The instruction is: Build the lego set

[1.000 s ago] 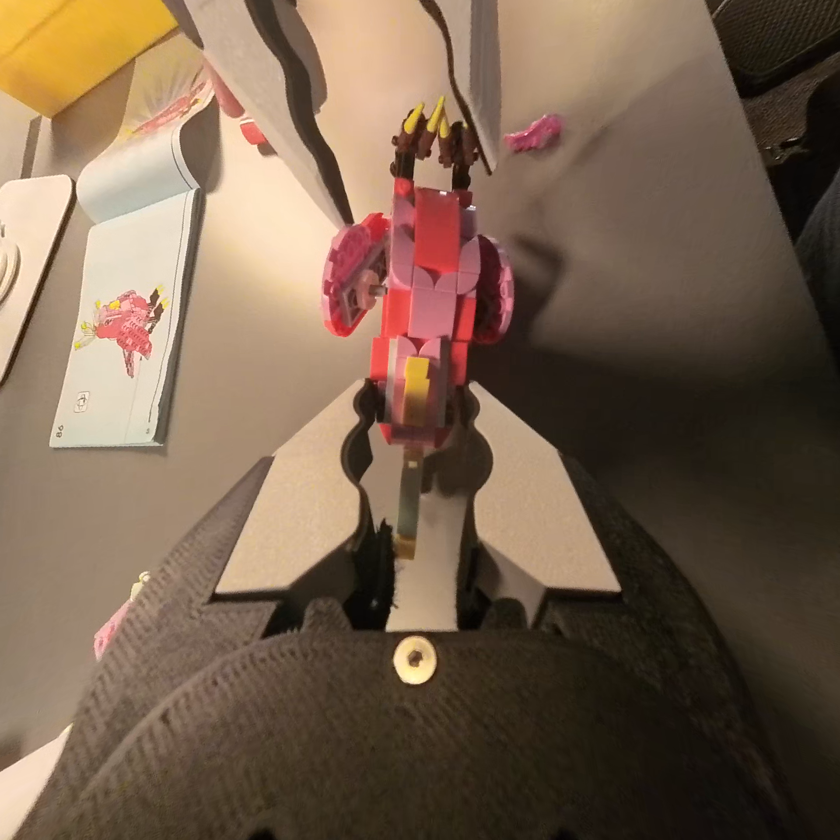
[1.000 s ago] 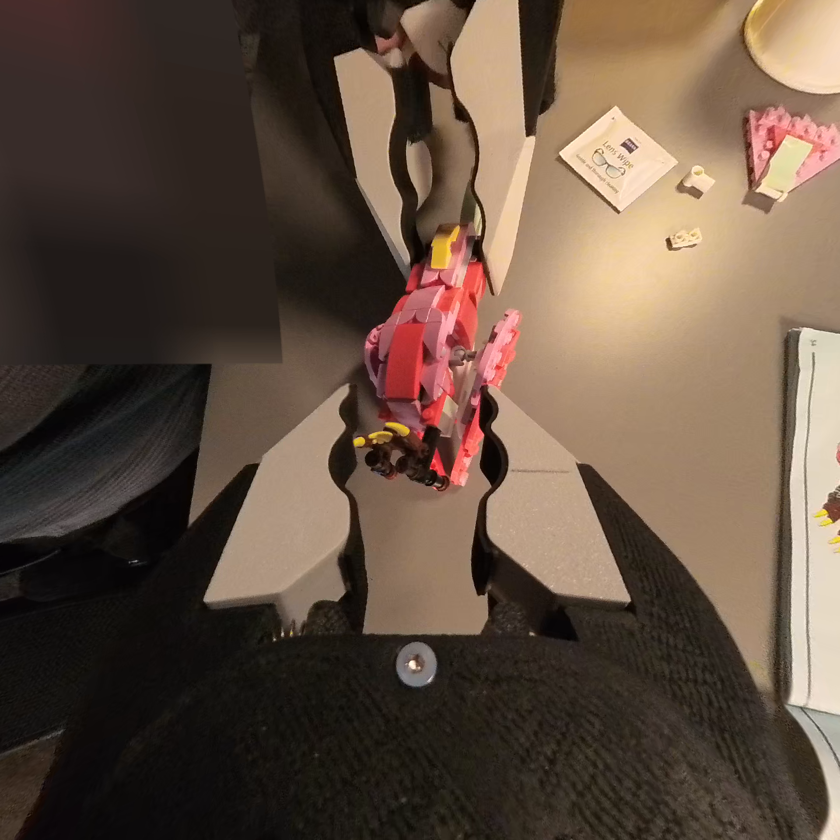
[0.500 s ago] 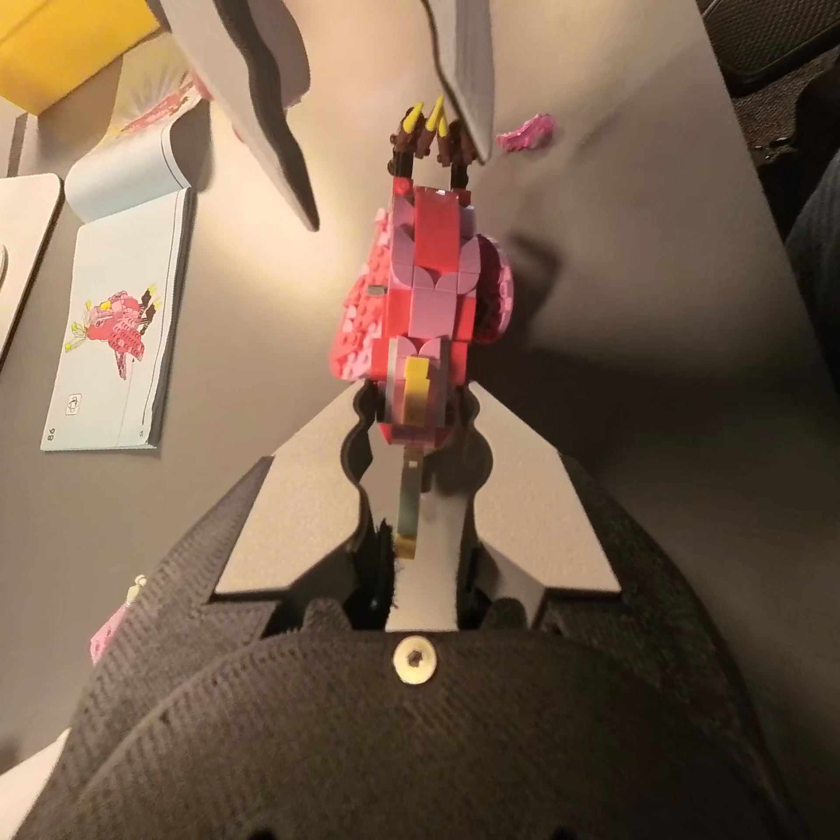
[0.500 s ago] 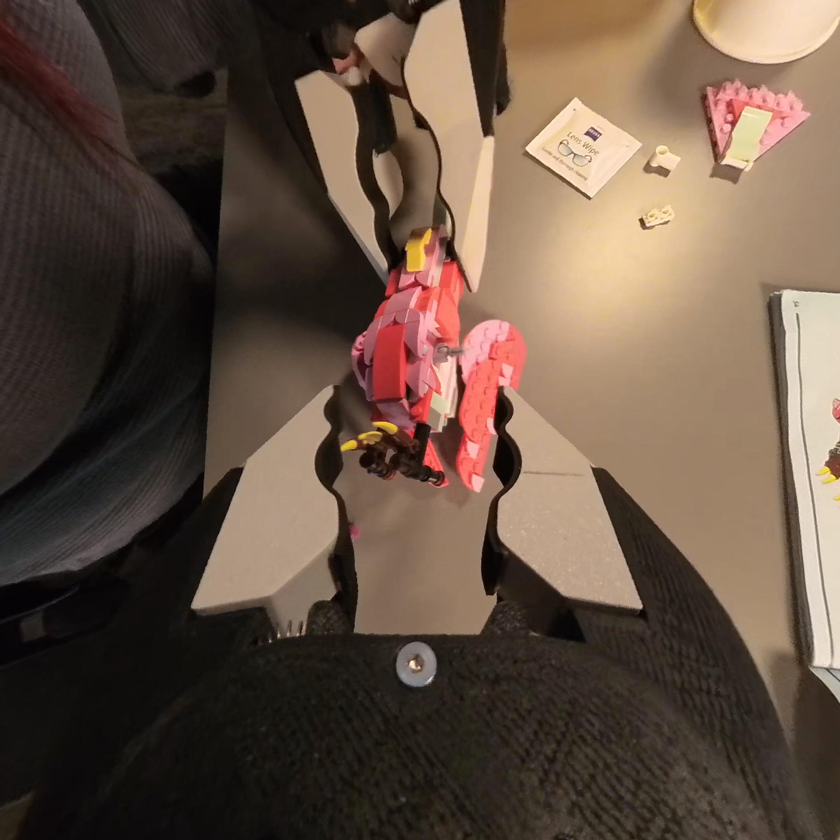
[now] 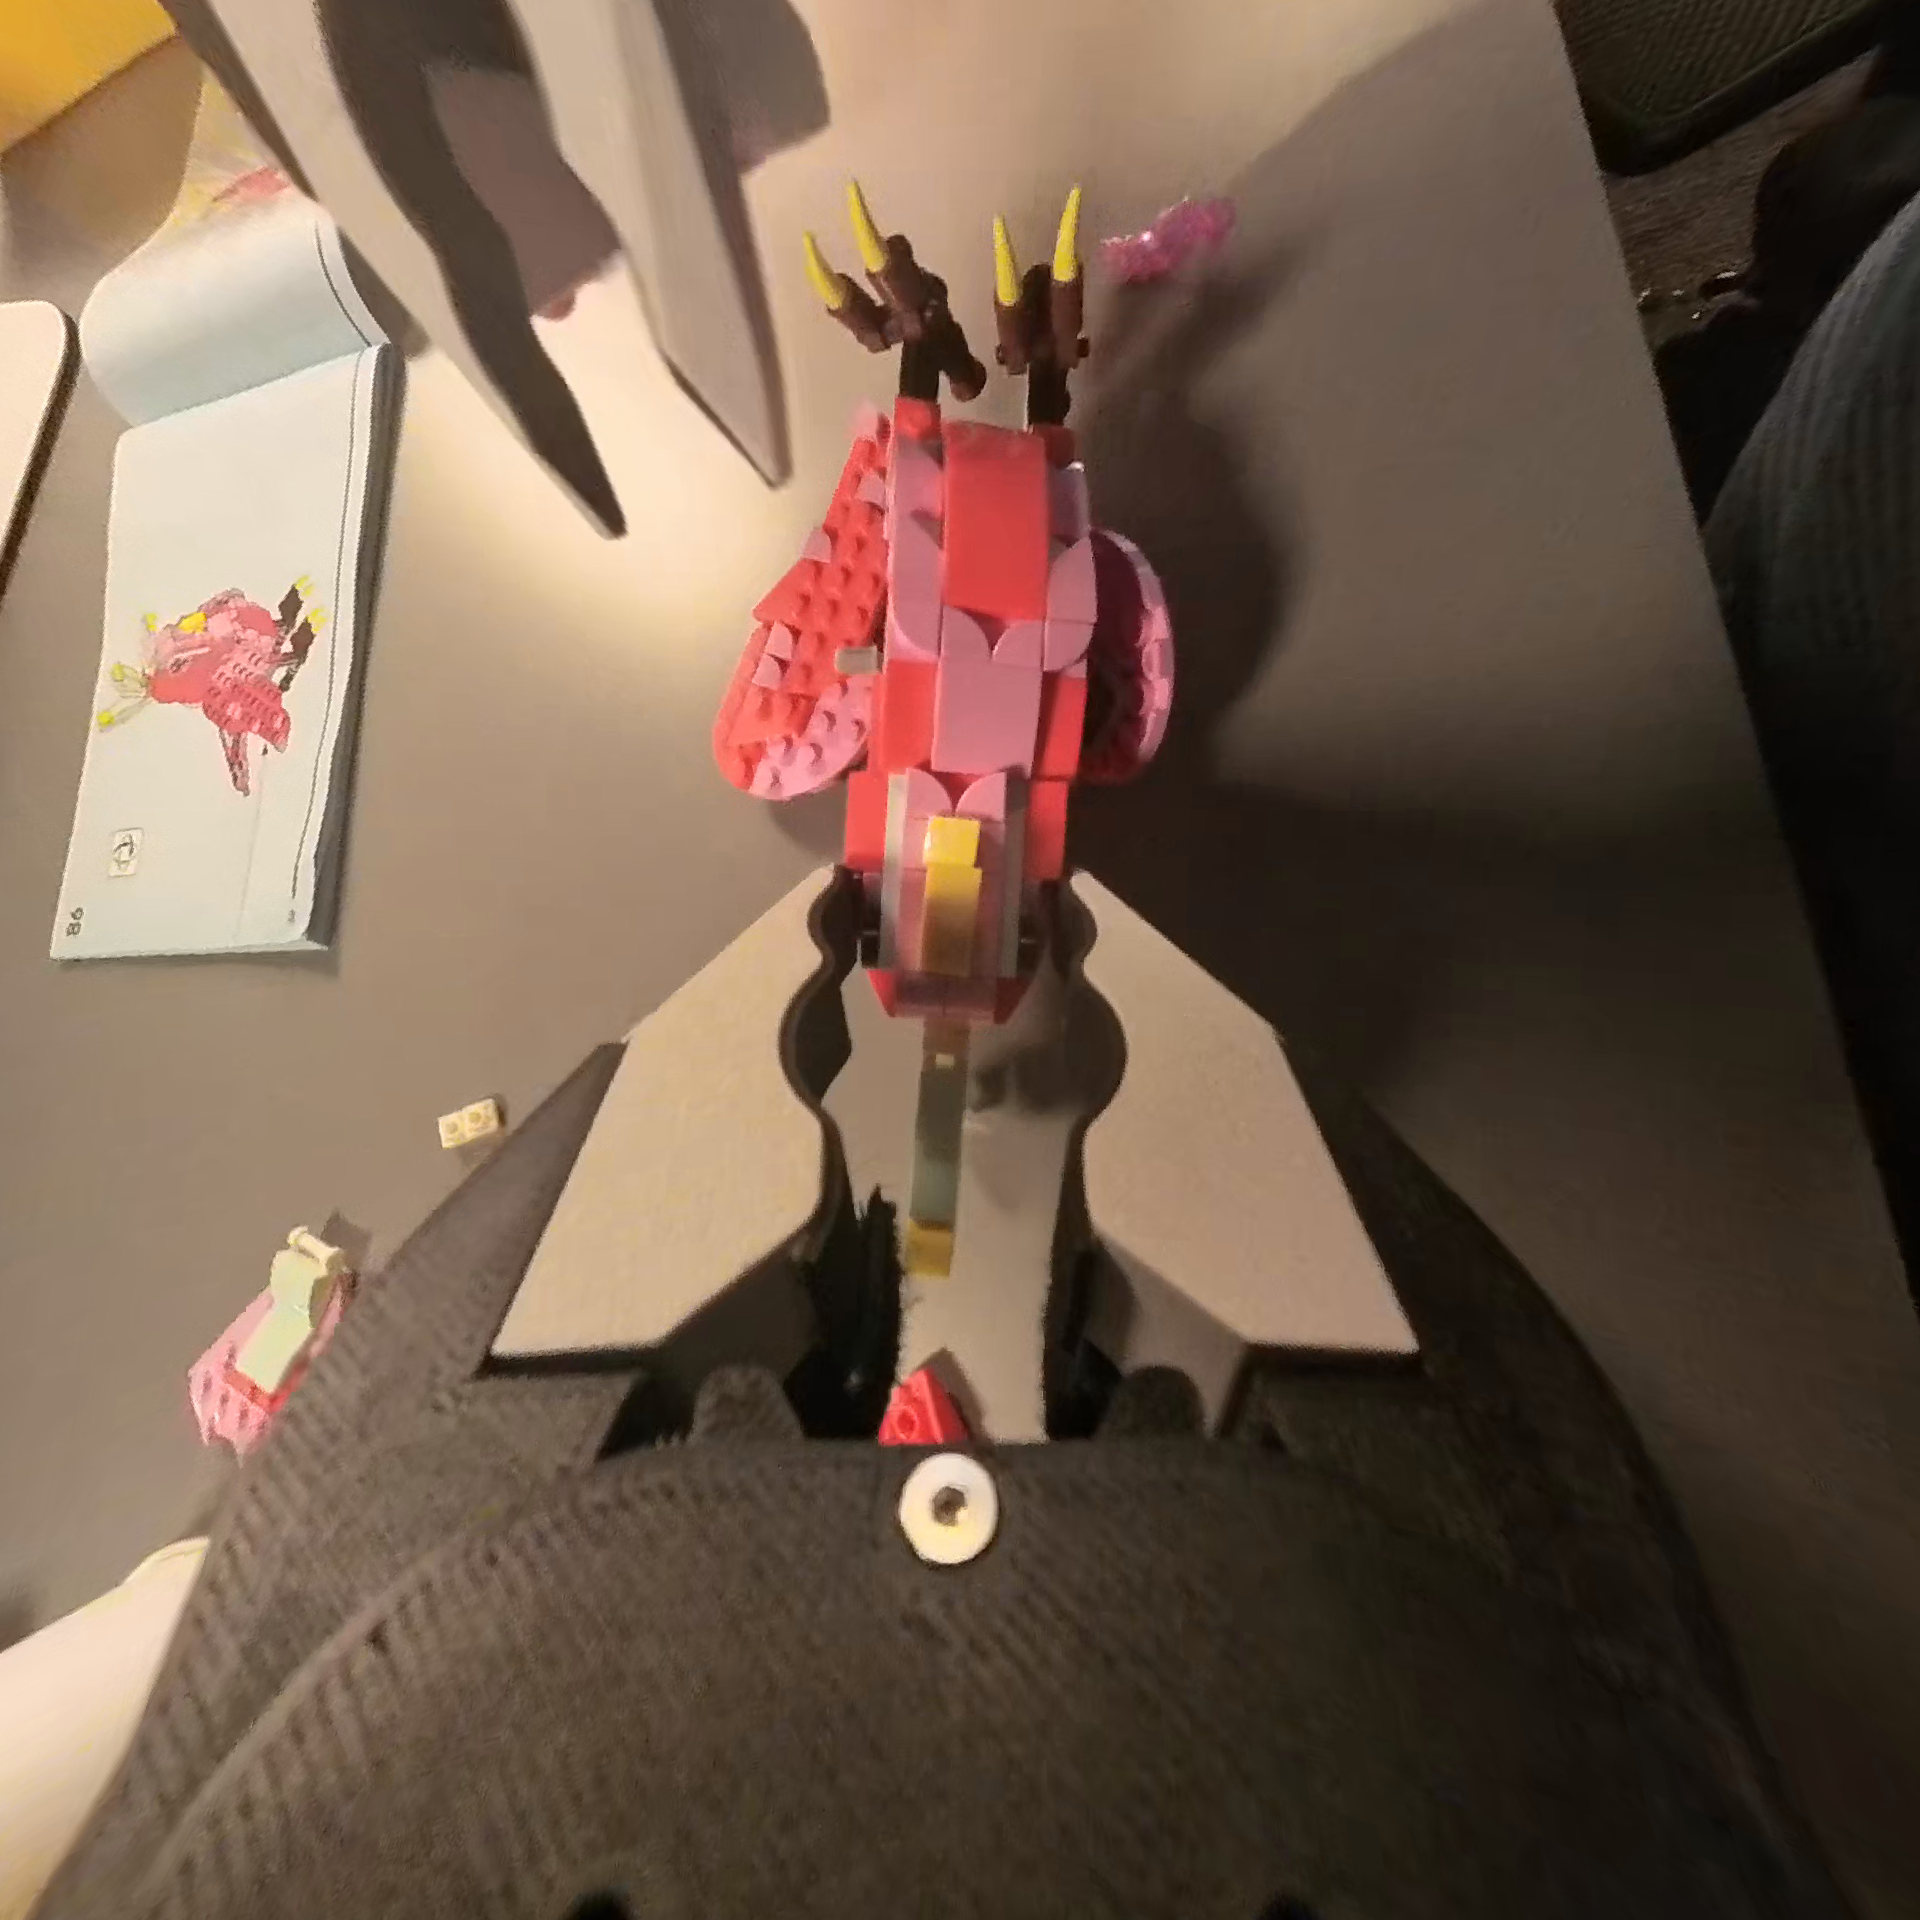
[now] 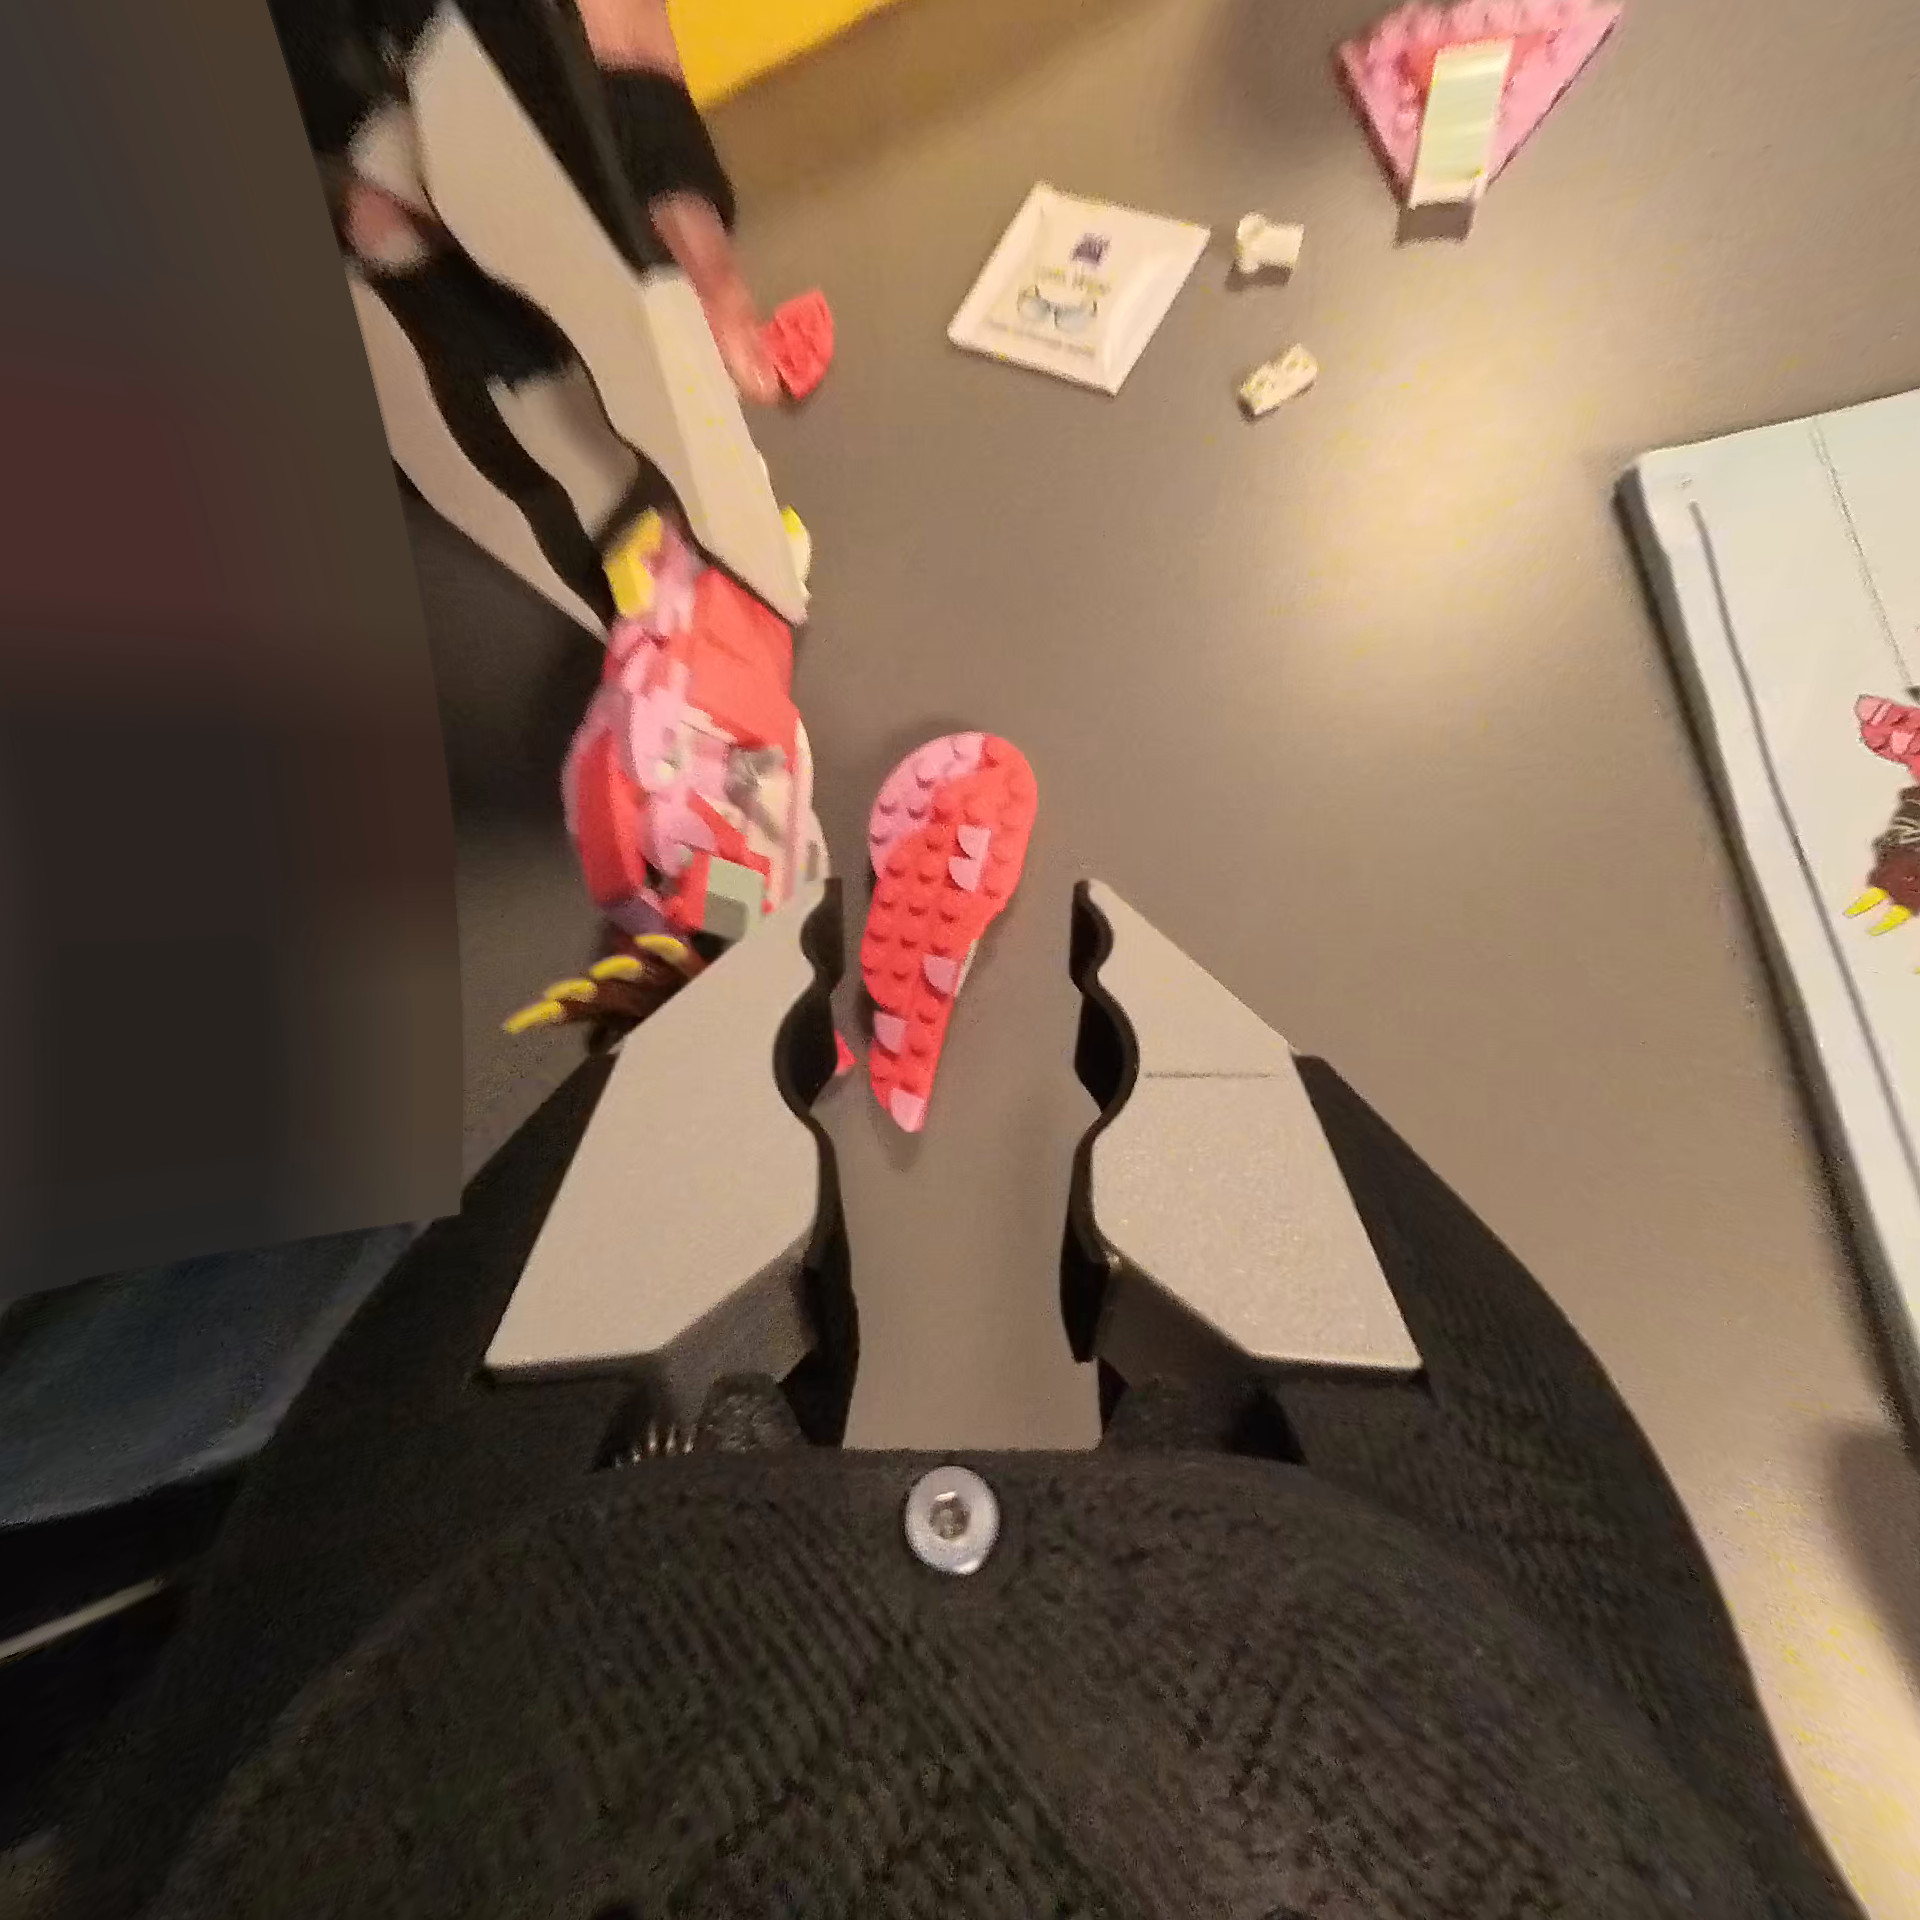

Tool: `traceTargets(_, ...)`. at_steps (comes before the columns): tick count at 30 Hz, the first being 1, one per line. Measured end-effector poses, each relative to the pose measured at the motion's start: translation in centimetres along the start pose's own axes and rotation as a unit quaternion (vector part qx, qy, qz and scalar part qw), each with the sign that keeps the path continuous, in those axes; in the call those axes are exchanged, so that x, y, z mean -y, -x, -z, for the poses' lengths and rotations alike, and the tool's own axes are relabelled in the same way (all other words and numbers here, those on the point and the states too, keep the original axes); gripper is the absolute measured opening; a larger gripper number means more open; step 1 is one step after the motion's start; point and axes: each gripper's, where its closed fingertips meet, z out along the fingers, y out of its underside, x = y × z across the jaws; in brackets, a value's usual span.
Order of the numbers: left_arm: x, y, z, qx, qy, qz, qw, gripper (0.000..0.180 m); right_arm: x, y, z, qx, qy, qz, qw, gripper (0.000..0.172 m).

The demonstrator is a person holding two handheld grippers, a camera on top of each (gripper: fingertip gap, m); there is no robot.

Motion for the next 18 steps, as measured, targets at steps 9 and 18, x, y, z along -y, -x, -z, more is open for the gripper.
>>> traceTargets(9,-0.3,-0.8,1.0,-0.011,-0.005,0.014,1.0,0.036,-2.5,0.9,-3.1,-0.044,0.105,0.148,0.982,0.05)
traceTargets(18,0.2,1.2,1.7,0.069,-0.011,-0.044,0.997,0.036,-0.6,0.4,-1.6,-0.001,0.069,0.08,0.994,0.035)
